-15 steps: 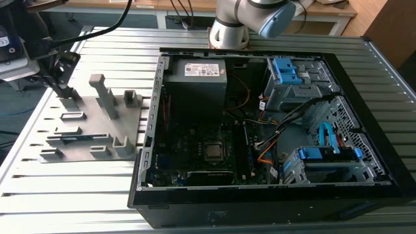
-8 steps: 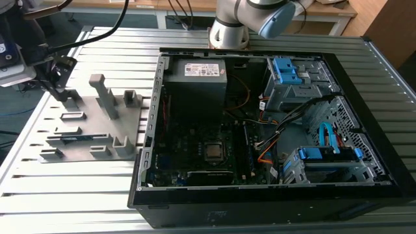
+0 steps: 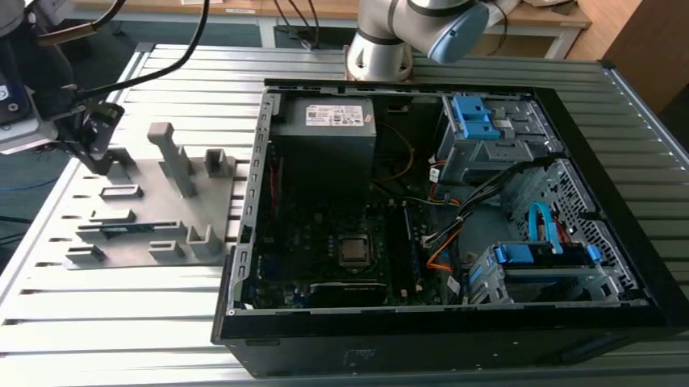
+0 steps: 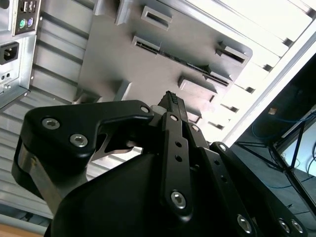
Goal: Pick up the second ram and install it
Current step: 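Reach for the second ram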
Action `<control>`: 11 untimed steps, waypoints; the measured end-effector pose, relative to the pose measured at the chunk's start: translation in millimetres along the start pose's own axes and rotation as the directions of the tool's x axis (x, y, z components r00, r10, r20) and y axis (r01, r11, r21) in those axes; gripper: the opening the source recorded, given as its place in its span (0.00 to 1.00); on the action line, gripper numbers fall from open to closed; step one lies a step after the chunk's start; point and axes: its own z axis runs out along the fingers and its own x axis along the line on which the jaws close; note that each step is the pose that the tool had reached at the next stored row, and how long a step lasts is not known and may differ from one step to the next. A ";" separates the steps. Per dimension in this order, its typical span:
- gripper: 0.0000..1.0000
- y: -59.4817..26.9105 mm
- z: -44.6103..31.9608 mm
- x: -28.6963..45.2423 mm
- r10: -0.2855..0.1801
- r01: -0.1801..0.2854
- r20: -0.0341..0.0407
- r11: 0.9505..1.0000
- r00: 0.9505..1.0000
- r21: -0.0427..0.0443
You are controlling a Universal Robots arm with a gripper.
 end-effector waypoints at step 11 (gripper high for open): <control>0.10 -1.5 17.8 4.7 0.000 0.000 0.000 1.000 1.000 0.000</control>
